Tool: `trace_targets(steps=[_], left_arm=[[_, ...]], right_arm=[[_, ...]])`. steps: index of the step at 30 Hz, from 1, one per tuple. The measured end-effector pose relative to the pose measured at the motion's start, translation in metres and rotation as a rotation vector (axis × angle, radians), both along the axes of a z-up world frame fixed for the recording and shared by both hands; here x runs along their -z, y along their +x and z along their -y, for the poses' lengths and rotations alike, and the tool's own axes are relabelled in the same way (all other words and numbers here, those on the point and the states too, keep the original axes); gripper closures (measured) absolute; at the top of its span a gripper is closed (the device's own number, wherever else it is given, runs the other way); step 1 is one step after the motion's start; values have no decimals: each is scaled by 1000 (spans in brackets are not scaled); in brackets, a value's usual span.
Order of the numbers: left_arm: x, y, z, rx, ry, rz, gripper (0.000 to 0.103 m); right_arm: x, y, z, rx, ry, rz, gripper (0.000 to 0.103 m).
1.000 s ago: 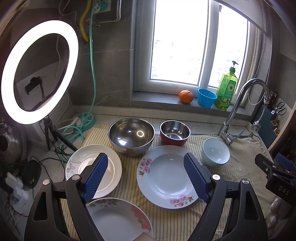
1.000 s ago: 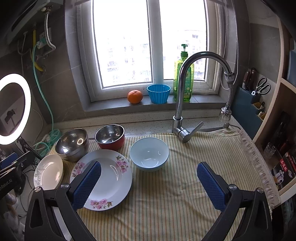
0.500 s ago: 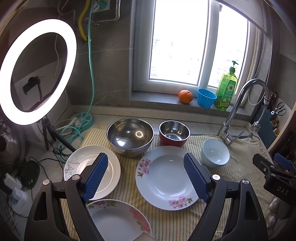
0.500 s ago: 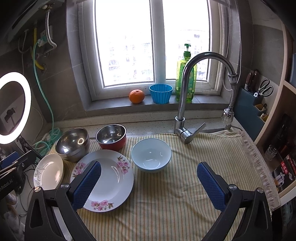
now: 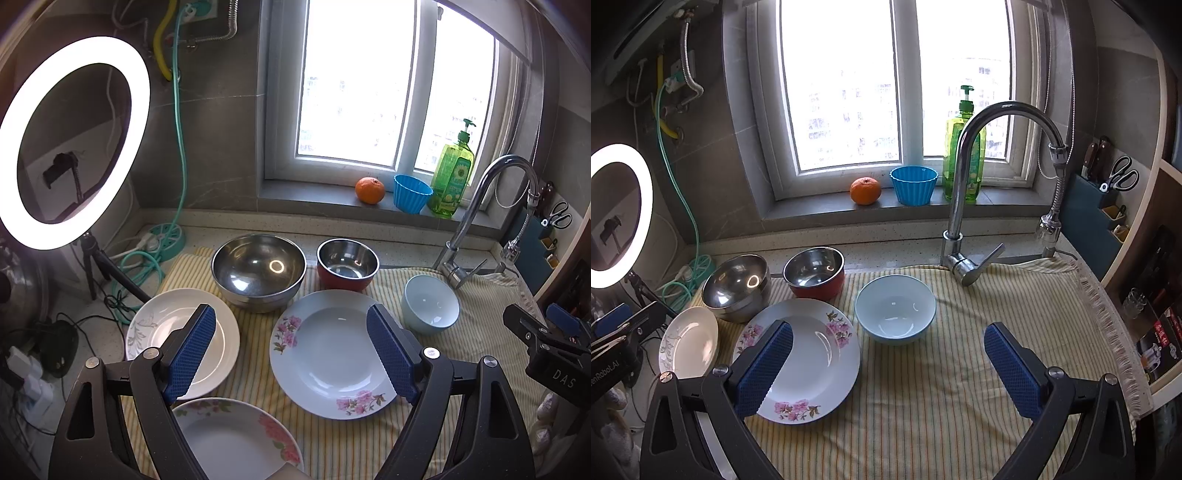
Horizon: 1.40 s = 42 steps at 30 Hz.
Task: Organize plates and bowls
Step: 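Move both grippers toward the rim of the pink-blossom deep plate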
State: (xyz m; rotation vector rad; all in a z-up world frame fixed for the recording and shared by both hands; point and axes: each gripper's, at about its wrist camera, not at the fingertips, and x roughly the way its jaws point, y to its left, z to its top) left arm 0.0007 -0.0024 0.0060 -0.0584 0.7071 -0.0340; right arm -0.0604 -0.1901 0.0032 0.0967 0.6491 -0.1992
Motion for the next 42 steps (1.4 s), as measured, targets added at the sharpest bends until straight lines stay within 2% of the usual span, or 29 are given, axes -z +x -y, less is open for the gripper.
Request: trace_targets(steps=[42], left_arm=[[4,-4,-2,2,-7,-15,19]], right_arm=[[7,1,0,-9,-7,-16,0]])
